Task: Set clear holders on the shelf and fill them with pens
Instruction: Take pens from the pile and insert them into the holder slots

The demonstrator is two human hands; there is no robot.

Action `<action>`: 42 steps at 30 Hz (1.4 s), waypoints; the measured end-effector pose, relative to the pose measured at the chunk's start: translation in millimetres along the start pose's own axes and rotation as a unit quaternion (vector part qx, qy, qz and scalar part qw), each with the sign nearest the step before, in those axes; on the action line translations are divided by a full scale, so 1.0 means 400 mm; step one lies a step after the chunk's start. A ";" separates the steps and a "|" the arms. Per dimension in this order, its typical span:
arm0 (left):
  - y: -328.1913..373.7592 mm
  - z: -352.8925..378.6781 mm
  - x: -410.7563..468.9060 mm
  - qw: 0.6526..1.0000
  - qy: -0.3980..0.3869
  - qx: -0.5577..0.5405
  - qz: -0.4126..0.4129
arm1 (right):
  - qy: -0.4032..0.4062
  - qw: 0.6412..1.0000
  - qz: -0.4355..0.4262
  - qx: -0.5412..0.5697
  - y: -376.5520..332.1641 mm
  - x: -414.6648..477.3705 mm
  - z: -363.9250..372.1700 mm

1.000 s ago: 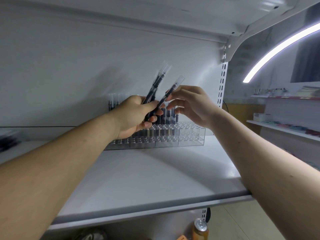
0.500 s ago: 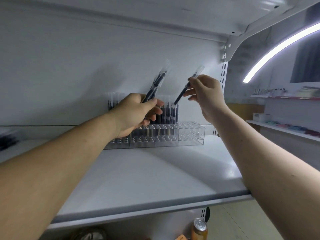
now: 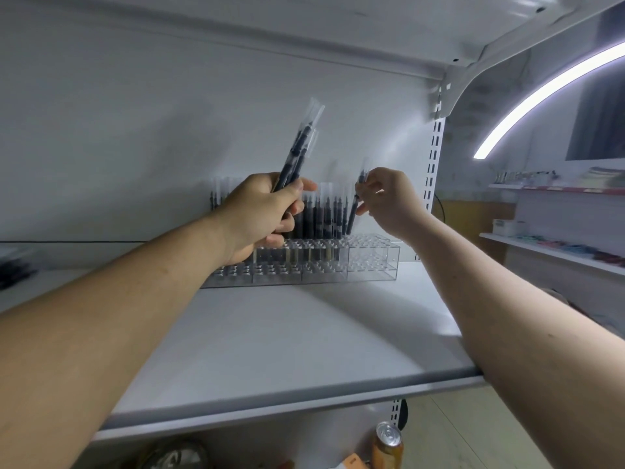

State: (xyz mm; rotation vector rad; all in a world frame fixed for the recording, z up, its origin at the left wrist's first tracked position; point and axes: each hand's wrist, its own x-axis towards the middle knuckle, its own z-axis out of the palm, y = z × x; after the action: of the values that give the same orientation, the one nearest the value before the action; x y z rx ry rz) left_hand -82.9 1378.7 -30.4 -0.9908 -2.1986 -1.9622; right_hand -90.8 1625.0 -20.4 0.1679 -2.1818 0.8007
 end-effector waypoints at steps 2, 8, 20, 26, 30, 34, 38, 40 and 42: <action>-0.002 0.001 0.003 1.000 0.003 0.001 -0.001 | -0.013 1.000 0.003 0.002 -0.002 -0.003 0.004; -0.003 0.003 0.006 1.000 0.006 -0.013 -0.014 | -0.072 0.996 0.011 -0.052 0.000 -0.013 0.021; -0.005 0.009 0.002 1.000 0.009 -0.002 -0.019 | -0.076 0.995 0.022 -0.067 0.004 -0.014 0.007; -0.009 0.007 0.003 1.000 0.004 0.005 -0.017 | 0.023 0.998 0.028 -0.046 -0.015 -0.003 -0.013; -0.009 0.009 0.004 1.000 -0.001 0.005 -0.020 | 0.084 0.994 -0.028 0.061 -0.032 0.000 -0.020; -0.003 0.012 -0.001 1.000 -0.020 0.000 -0.020 | -0.055 0.952 0.014 0.300 -0.070 -0.019 -0.020; 0.002 0.017 -0.006 0.999 -0.035 0.003 -0.019 | -0.153 0.908 0.044 0.388 -0.086 -0.034 -0.016; 0.002 0.018 -0.008 0.999 -0.042 -0.002 -0.021 | -0.154 0.902 0.046 0.401 -0.088 -0.034 -0.018; 0.002 0.018 -0.009 0.998 -0.050 -0.010 -0.024 | -0.149 0.901 0.047 0.405 -0.090 -0.033 -0.024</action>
State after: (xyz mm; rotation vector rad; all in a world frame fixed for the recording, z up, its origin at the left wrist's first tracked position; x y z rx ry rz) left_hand -76.8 1383.7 -32.7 -1.0710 -2.2792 -2.0021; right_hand -62.8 1600.4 -7.6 0.6385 -1.9976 1.8079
